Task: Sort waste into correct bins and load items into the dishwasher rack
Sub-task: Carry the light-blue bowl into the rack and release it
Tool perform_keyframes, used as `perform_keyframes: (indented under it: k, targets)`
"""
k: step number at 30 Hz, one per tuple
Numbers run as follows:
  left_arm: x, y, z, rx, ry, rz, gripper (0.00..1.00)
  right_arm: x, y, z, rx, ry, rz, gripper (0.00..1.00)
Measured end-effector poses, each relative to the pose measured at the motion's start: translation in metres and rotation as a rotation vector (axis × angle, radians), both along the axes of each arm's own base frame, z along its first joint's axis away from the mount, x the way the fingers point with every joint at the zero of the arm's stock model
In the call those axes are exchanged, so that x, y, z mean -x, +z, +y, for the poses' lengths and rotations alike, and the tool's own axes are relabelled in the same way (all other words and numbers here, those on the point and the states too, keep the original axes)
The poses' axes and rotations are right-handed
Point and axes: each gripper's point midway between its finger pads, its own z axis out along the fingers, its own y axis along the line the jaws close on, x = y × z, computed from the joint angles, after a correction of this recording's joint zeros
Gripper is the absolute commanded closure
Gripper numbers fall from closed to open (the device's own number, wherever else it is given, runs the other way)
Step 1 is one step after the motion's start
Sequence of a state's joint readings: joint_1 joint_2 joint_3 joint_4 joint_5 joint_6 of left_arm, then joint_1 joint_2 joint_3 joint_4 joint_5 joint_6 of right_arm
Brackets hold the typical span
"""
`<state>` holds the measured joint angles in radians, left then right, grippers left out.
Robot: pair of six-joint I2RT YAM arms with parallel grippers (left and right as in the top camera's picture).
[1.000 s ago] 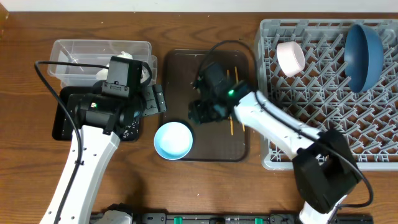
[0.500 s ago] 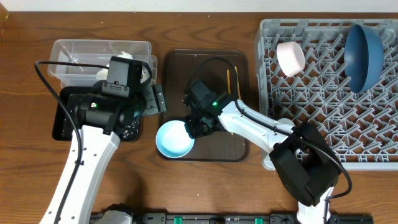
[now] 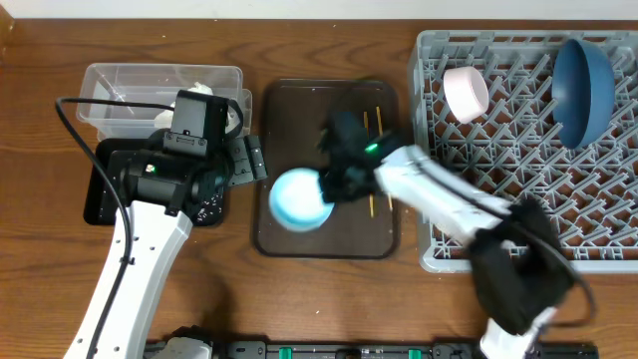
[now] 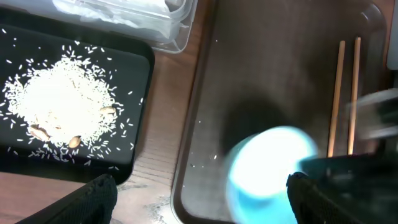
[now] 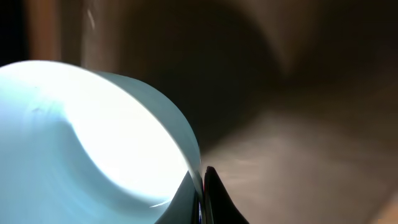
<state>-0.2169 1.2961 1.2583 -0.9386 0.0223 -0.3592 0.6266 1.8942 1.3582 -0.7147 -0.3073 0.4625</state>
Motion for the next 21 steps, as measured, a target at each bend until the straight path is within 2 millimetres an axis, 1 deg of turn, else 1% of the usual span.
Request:
perform_keyframes:
  k: [3, 5, 7, 8, 10, 12, 14, 16, 18, 21]
  targets:
    - [0.000, 0.000, 0.000, 0.000, 0.000, 0.000, 0.10, -0.028, 0.050, -0.040, -0.002, -0.114, -0.119, 0.99]
    - [0.000, 0.000, 0.000, 0.000, 0.000, 0.000, 0.10, -0.043, 0.091, -0.080, 0.040, -0.216, -0.232, 0.99]
    - [0.000, 0.000, 0.000, 0.000, 0.000, 0.000, 0.10, -0.047, 0.121, -0.118, 0.107, -0.304, -0.322, 0.99]
    - [0.000, 0.000, 0.000, 0.000, 0.000, 0.000, 0.10, -0.046, 0.133, -0.135, 0.150, -0.344, -0.361, 0.99]
    - [0.000, 0.000, 0.000, 0.000, 0.000, 0.000, 0.10, -0.040, 0.155, -0.180, 0.285, -0.446, -0.441, 0.99]
    - [0.000, 0.000, 0.000, 0.000, 0.000, 0.000, 0.10, -0.030, 0.170, -0.220, 0.437, -0.536, -0.498, 0.99]
    - [0.000, 0.000, 0.000, 0.000, 0.000, 0.000, 0.10, -0.020, 0.181, -0.256, 0.601, -0.614, -0.534, 0.99]
    - [0.000, 0.000, 0.000, 0.000, 0.000, 0.000, 0.10, -0.010, 0.189, -0.287, 0.760, -0.671, -0.554, 0.99]
    - [0.000, 0.000, 0.000, 0.000, 0.000, 0.000, 0.10, -0.004, 0.196, -0.310, 0.886, -0.708, -0.564, 0.99]
    - [0.000, 0.000, 0.000, 0.000, 0.000, 0.000, 0.10, -0.001, 0.205, -0.334, 1.037, -0.747, -0.584, 0.99]
